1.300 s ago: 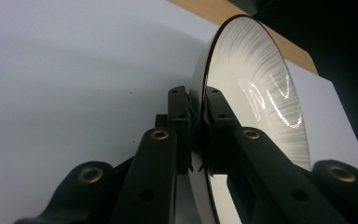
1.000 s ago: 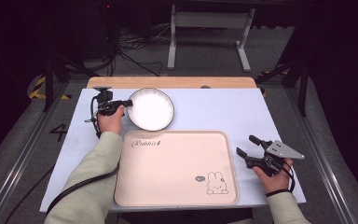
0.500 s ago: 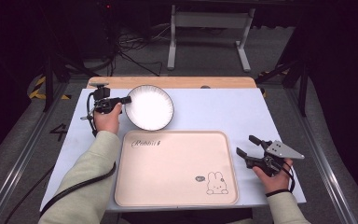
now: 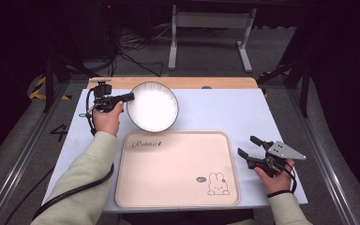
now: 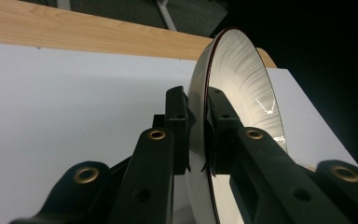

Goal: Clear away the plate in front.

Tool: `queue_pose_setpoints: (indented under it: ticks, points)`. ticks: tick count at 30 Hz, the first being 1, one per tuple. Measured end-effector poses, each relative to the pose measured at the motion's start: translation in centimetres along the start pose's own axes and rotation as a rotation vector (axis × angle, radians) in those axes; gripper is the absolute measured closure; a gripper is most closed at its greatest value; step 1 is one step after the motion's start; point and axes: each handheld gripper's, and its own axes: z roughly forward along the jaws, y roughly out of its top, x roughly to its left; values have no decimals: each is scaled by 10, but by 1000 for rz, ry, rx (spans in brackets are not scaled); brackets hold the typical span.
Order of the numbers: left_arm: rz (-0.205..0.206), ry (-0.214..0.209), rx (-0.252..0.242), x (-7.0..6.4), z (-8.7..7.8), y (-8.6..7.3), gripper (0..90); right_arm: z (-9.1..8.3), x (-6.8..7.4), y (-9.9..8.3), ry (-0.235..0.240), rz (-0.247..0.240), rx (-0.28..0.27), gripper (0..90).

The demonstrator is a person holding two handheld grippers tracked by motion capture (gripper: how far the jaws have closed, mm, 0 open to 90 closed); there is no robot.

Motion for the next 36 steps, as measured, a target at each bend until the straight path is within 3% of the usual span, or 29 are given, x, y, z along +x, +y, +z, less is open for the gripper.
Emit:
queue_pose_setpoints:
  ticks: [17,32,36]
  points:
    - [55,-100,-16,-23,-27,-1,818,0,0,0,3,-5,2,261]
    - [122,-204,-2,-48,-35,-22,818,1,0,0,5,-11,6,265]
    - [142,-215,2,-56,-37,-25,818,1,1,0,5,-12,8,266]
